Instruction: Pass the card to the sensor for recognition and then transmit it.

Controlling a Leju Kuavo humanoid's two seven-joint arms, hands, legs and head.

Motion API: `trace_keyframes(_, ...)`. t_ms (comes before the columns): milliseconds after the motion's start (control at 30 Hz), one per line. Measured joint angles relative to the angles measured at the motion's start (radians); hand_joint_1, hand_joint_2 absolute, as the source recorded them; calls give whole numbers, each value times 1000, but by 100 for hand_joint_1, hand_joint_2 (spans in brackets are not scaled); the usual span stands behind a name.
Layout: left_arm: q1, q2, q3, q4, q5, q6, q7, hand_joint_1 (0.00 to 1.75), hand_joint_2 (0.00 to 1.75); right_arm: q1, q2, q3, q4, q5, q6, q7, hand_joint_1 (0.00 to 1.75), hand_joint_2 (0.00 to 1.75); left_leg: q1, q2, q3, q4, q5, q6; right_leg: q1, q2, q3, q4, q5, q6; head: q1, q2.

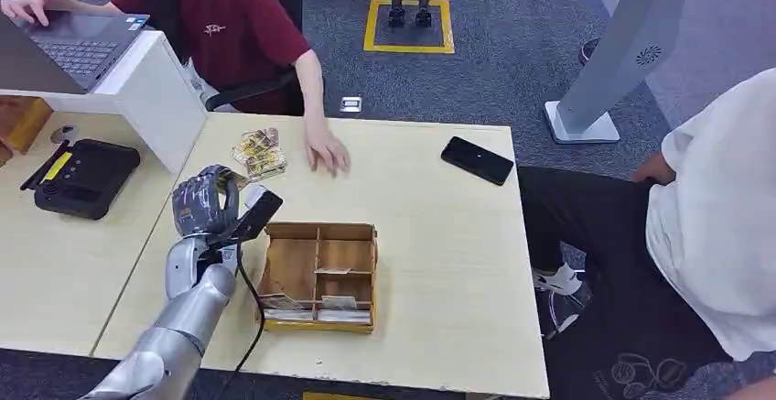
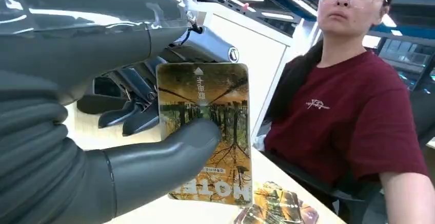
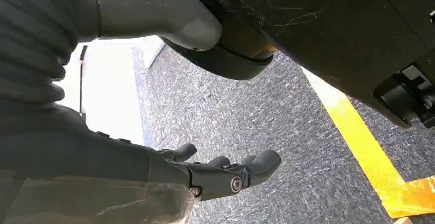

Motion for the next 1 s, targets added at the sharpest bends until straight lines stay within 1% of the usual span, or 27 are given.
trace_keyframes(67,0,-2,3,-8,-5,0,2,175,175,0,0,0,0,0,0,0,0,175,0,0,0,0,0,0,0,0,0,0,0,0,0,0)
trace_keyframes(233,8,-4,19,-35,-15,0,-46,175,175,0,0,1,0,-2,-2,0,0,175,0,0,0,0,0,0,0,0,0,0,0,0,0,0)
trace_keyframes(433,30,2,40,-63,-36,0,-49,175,175,0,0,1,0,-4,-3,0,0,175,0,0,0,0,0,0,0,0,0,0,0,0,0,0)
trace_keyframes(633,56,7,72,-82,-40,0,-68,175,175,0,0,1,0,-8,-6,0,0,175,0,0,0,0,0,0,0,0,0,0,0,0,0,0)
trace_keyframes(867,103,11,114,-118,-98,0,-80,175,175,0,0,1,0,-13,-7,-2,0,175,0,0,0,0,0,0,0,0,0,0,0,0,0,0)
trace_keyframes(1000,125,11,142,-129,-104,0,-90,175,175,1,0,1,0,-13,-8,-2,0,175,0,0,0,0,0,0,0,0,0,0,0,0,0,0)
